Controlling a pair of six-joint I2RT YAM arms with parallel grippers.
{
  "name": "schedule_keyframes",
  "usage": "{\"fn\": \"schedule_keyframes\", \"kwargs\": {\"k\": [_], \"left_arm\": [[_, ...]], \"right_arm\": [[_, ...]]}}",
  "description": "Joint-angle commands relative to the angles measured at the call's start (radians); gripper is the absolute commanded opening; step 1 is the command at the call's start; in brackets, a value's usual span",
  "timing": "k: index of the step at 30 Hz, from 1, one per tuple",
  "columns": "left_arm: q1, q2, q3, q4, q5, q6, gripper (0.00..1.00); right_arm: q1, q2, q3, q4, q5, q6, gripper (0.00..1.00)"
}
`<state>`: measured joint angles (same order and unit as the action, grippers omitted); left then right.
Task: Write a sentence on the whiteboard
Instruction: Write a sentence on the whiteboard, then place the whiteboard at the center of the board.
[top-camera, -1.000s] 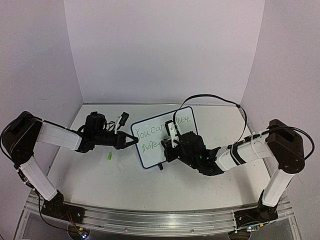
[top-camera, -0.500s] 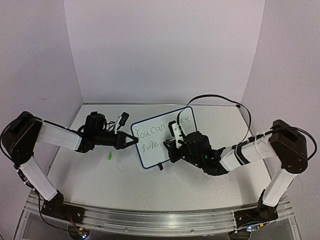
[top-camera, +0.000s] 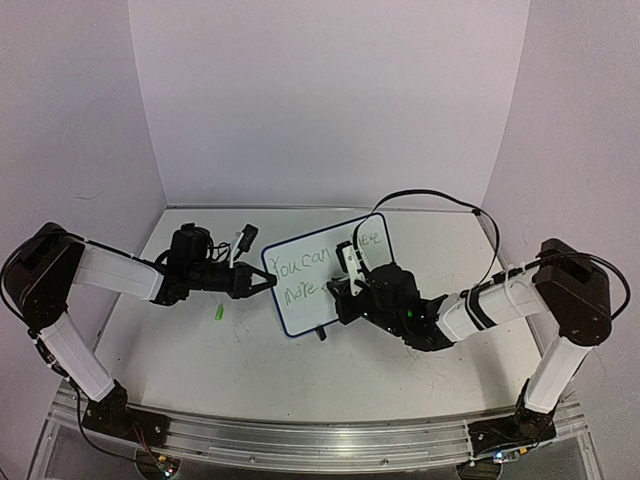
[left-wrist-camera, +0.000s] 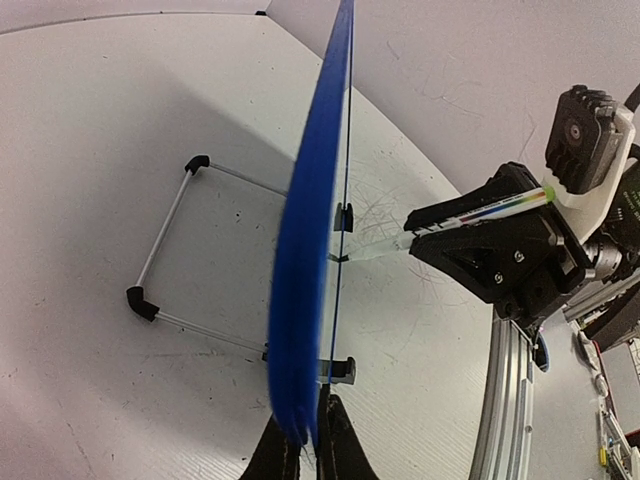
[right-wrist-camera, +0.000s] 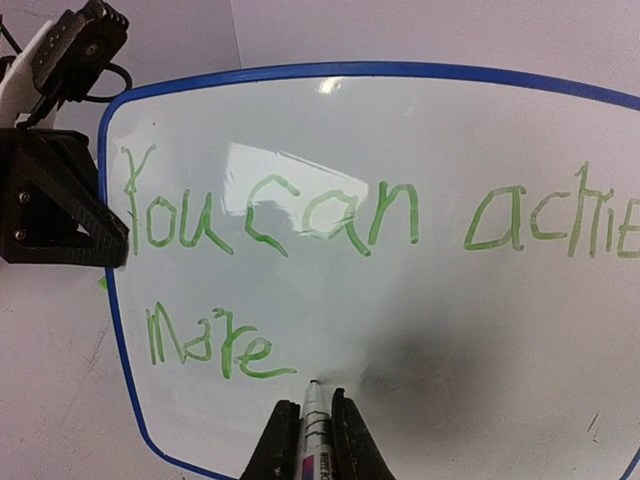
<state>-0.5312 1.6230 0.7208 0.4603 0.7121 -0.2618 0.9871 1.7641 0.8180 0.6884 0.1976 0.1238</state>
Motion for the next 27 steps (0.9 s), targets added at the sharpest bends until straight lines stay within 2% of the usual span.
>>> {"fn": "schedule_keyframes", "kwargs": {"k": [1,7,13,16,18,21,25,27], "left_arm": [[0.001,0.007,0.022,-0.081,-0.077,0.064,0.00],[0.000,0.009,0.024,-0.083,-0.076,0.062,0.00],[0.000,0.004,0.023,-0.084,-0.076,0.060,0.02],[0.000,-0.006,0.024,-0.084,-0.081,0.053,0.11],[0.000,-0.024,0.020,-0.084,-0.093,0.046,0.22],[0.000,-0.076,0.009,-0.085,-0.128,0.029,0.36],[0.000,-0.163,-0.011,-0.087,-0.179,0.006,0.46],[0.000,-0.216,-0.021,-0.099,-0.210,-0.010,0.58]], "right_arm": [[0.001,0.035,0.054,0.017,0.040,-0.009,0.00],[0.000,0.010,0.042,0.010,0.048,-0.009,0.00],[0.000,-0.239,-0.086,0.015,-0.074,0.045,0.00],[0.000,-0.345,-0.149,0.004,-0.098,0.054,0.00],[-0.004,-0.393,-0.175,-0.011,-0.075,0.042,0.00],[-0.023,-0.422,-0.194,-0.043,-0.043,0.028,0.00],[-0.035,-0.450,-0.205,-0.057,-0.017,0.012,0.00],[-0.035,-0.461,-0.205,-0.062,-0.001,0.000,0.00]]}}
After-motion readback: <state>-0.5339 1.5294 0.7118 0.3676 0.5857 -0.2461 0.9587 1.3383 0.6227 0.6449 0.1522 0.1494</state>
